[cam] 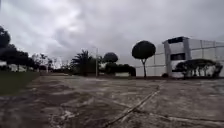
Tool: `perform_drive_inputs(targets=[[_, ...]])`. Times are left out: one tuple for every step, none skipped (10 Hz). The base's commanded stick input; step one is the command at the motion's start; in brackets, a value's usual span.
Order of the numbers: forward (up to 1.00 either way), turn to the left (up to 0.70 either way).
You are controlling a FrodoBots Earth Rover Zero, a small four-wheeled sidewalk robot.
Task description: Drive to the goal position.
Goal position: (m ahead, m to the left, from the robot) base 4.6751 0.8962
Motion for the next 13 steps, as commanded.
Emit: perform_drive_inputs(targets=[[0.7, 0.0], [0.7, 0.0], [0.7, 0.0], [0.7, 0.0], [0.7, 0.0], [0.7, 0.0], [0.7, 0.0], [0.7, 0.0], [0.7, 0.0], [0.7, 0.0], [0.7, 0.0], [0.7, 0.0], [0.7, 0.0]])
